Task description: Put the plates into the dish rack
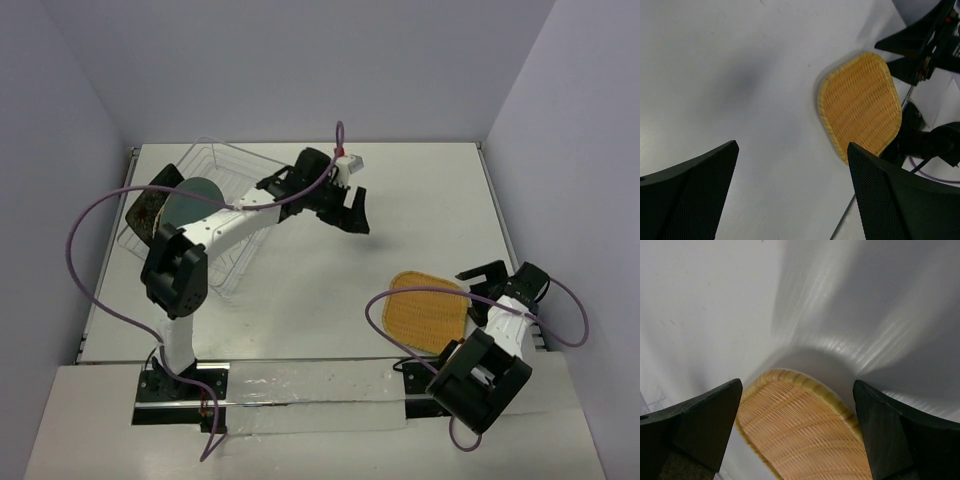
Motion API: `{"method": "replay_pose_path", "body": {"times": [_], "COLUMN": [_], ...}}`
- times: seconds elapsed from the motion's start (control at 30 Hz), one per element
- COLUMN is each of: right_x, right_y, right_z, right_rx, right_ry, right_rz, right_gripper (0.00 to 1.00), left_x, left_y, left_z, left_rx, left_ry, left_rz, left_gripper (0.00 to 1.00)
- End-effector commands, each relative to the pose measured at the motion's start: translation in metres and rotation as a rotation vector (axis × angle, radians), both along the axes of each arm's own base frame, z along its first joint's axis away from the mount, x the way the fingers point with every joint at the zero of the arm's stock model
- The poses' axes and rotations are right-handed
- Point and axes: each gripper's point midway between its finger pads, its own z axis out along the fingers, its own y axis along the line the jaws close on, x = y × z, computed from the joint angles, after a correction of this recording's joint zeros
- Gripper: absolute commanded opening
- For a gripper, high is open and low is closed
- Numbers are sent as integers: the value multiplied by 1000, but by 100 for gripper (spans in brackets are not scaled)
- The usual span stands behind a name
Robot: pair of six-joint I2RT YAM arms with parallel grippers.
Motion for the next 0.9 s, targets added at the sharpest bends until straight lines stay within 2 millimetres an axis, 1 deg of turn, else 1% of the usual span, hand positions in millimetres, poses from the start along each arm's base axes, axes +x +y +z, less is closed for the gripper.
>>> {"method": "replay_pose_path", "body": {"times": [0.0, 0.03, 0.13, 0.17, 0.2, 0.27, 0.3, 0.37, 0.5, 0.57, 0.6, 0.67, 0.77, 0.87], "right_x": [-11, -12, -12, -12, -12, -12, -12, -11, -10, -10, -10, -10, -9, -9], "right_y": [22, 23, 29, 30, 31, 33, 33, 33, 36, 37, 37, 37, 37, 39], "right_z": [-11, -12, -14, -15, -15, -15, -15, -15, -15, -15, -15, -15, -14, -13], "right_rx": [91, 96, 115, 119, 122, 121, 118, 111, 109, 111, 107, 102, 100, 104], "right_ry": [38, 42, 44, 48, 49, 53, 54, 54, 57, 56, 58, 59, 51, 47], "right_rz": [36, 39, 60, 65, 69, 80, 85, 93, 104, 112, 114, 112, 115, 123], "right_gripper": [99, 99, 99, 99, 99, 99, 99, 99, 99, 99, 99, 99, 99, 99], "left_x": [-36, -42, -65, -79, -87, -97, -105, -115, -122, -120, -118, -119, -122, -129], "left_y": [-35, -38, -48, -54, -58, -63, -68, -72, -81, -83, -84, -82, -87, -98], "left_z": [-21, -33, -52, -59, -63, -73, -79, -93, -114, -125, -126, -135, -134, -138], "left_rx": [-41, -30, -39, -45, -52, -46, -34, -21, 3, 27, 20, 10, -23, -23], "left_ry": [108, 143, 221, 248, 263, 284, 293, 321, 381, 394, 398, 408, 401, 393], "left_rz": [-110, -113, -151, -173, -187, -190, -193, -184, -141, -87, -57, -18, -4, -28], "left_gripper": [96, 96, 96, 96, 96, 96, 95, 96, 94, 94, 94, 95, 96, 96]}}
